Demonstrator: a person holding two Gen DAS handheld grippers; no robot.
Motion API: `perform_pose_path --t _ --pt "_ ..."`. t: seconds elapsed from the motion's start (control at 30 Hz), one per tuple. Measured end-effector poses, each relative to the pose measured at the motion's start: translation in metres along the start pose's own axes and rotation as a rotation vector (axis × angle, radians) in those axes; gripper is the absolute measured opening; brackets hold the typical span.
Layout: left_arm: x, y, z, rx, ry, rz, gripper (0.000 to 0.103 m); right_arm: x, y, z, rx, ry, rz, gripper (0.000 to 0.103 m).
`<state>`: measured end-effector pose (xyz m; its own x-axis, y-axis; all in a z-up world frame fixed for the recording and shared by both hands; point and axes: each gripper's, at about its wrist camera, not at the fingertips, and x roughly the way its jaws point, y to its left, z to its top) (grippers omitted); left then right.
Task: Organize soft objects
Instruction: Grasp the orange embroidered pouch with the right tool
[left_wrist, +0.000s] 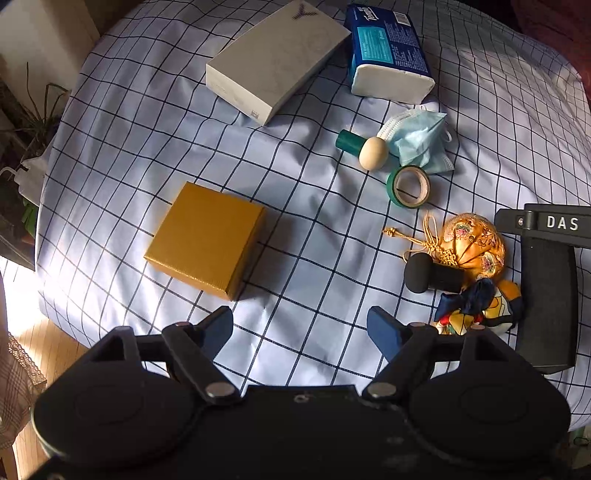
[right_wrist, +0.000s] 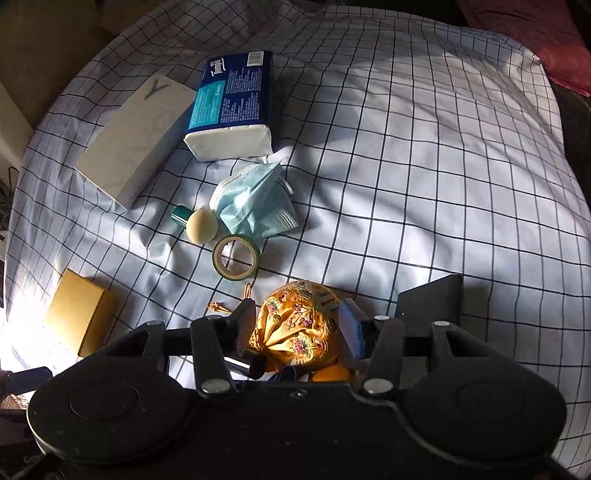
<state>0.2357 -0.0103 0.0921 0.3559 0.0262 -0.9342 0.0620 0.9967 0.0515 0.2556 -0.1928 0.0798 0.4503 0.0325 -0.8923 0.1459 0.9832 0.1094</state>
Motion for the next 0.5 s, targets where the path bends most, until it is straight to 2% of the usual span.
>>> perform_pose_path --t 0.2,0.3,0.43,0.5 --pt "0.014 0.004 0.001 -0.008 0.040 -0.019 0.078 0.039 -0.009 0.001 0.050 0.078 -0.018 0.050" --pt "0.016 0.004 0.001 -0.011 0.047 -0.028 0.078 0.048 -0.006 0.002 0.023 0.070 -0.046 0.054" --pt "0.017 0.004 0.003 -0.014 0.050 -0.041 0.078 0.055 -0.001 0.004 0.008 0.068 -0.042 0.070" --pt "0.017 0.004 0.004 -0.013 0.052 -0.046 0.078 0.061 0.004 0.003 -0.025 0.070 -0.065 0.074"
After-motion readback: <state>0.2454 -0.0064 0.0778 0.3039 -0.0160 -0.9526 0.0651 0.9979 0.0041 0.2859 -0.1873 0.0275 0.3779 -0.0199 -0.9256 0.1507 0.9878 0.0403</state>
